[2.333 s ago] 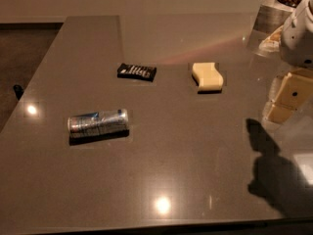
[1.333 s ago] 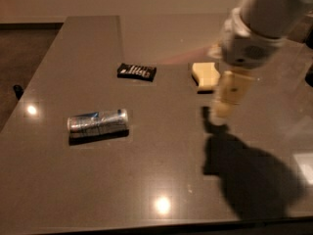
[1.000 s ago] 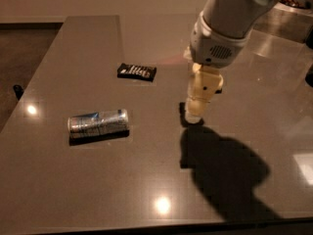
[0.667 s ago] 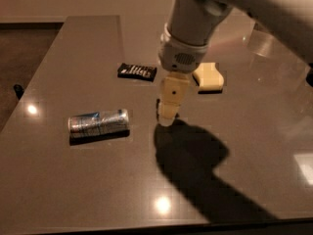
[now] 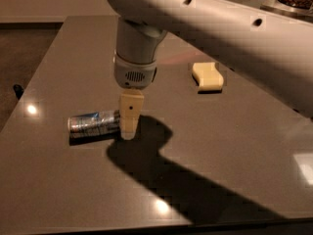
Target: Pick redbull can
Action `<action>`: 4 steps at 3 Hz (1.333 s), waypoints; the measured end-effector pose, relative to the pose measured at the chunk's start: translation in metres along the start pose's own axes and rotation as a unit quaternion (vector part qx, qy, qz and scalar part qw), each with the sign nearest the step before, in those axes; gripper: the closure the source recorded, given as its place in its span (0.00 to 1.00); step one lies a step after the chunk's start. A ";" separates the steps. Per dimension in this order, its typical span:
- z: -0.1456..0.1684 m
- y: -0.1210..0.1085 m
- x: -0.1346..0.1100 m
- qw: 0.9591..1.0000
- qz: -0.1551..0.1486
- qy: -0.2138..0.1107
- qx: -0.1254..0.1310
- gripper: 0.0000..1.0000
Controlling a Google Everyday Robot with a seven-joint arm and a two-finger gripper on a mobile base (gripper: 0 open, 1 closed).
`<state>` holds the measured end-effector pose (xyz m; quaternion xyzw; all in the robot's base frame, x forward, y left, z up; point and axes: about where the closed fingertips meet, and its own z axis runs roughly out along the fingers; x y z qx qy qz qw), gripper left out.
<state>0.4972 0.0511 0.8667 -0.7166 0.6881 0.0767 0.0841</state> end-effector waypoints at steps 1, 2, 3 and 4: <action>0.017 0.012 -0.024 1.000 -0.017 -0.001 -0.017 0.01; 0.025 0.019 -0.037 0.999 -0.025 -0.003 -0.024 0.21; 0.030 0.022 -0.044 0.999 -0.030 -0.005 -0.028 0.45; 0.025 0.019 -0.043 0.999 -0.027 -0.013 -0.030 0.68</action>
Offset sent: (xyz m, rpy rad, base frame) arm -0.0288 0.0557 -0.0214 0.0059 0.0534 0.0791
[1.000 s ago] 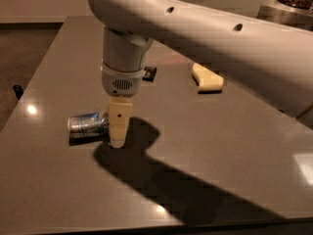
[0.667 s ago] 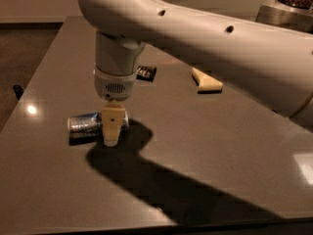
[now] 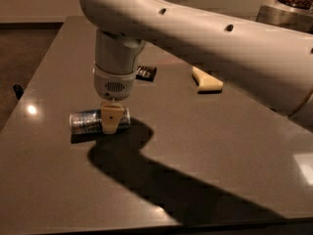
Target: Pick redbull can
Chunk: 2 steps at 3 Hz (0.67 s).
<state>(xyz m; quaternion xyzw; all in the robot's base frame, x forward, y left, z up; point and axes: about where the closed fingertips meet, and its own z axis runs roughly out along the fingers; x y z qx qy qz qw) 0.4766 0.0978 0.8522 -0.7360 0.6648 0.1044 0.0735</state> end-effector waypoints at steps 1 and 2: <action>-0.026 -0.008 0.009 1.000 0.008 -0.014 0.017 0.91; -0.081 -0.017 0.026 0.998 0.015 -0.039 0.054 1.00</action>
Offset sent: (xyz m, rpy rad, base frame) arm 0.0326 -0.0574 0.0903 0.1024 -0.1187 -0.0850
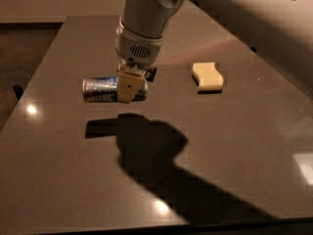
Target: Pick redbull can
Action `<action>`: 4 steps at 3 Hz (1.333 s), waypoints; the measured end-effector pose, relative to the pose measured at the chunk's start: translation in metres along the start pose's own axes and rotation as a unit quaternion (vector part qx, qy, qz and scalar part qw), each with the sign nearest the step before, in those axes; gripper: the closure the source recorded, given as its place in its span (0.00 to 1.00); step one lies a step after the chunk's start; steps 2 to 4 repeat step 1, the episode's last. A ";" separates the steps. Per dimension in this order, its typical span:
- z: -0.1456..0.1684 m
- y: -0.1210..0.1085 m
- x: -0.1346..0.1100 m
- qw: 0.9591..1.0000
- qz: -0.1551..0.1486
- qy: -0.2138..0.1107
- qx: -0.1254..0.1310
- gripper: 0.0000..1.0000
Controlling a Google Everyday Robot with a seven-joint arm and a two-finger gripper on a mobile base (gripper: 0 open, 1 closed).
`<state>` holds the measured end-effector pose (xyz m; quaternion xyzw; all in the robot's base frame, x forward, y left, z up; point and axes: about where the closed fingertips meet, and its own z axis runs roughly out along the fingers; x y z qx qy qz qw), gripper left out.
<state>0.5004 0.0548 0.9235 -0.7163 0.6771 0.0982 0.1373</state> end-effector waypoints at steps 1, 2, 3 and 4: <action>0.000 0.000 0.000 1.000 0.000 0.000 0.000 1.00; 0.000 0.000 0.000 1.000 0.000 0.000 0.000 1.00; 0.000 0.000 0.000 1.000 0.000 0.000 0.000 1.00; 0.000 0.000 0.000 1.000 0.000 0.000 0.000 1.00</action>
Offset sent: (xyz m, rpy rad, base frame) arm 0.0000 0.0000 0.0000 0.0000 0.0000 0.0000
